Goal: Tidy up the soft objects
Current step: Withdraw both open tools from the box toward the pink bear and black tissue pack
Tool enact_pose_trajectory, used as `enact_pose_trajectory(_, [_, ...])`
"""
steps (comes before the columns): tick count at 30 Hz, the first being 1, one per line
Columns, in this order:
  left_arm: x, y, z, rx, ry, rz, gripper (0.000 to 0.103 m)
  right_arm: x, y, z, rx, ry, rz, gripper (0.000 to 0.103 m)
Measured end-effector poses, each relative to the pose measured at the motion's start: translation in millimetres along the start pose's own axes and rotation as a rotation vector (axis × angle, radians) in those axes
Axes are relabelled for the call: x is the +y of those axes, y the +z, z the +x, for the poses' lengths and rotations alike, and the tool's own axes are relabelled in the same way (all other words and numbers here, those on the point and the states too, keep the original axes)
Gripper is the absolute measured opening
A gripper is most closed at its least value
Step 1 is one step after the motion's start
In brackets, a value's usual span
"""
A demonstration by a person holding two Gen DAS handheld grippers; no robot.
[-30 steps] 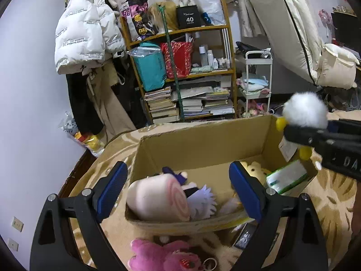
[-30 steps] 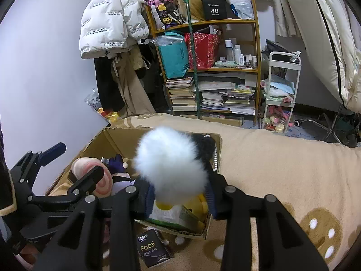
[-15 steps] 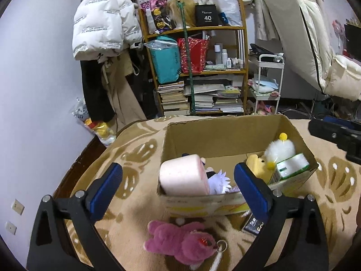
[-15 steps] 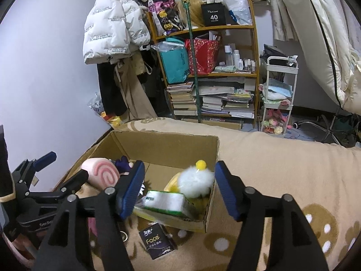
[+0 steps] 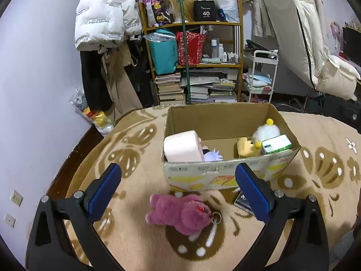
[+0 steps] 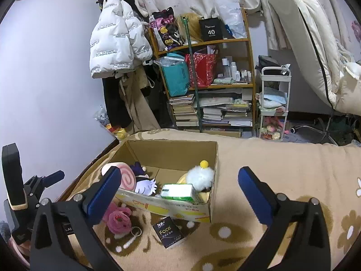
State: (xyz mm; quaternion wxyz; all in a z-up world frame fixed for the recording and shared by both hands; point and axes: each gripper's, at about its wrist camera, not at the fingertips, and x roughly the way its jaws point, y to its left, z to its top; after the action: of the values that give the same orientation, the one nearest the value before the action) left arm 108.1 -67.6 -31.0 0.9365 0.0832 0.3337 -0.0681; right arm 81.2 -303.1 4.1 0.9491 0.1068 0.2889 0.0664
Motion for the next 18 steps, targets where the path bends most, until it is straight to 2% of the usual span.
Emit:
enact_pose_trajectory(7, [4, -9, -13, 0.009, 0.043, -0.013, 0.100, 10, -12, -6, 0.034, -0.026, -0.051, 0.103])
enact_pose_trajectory(18, [17, -18, 5, 0.116, 0.018, -0.049, 0.100, 22, -41, 9, 0.141, -0.050, -0.086, 0.103])
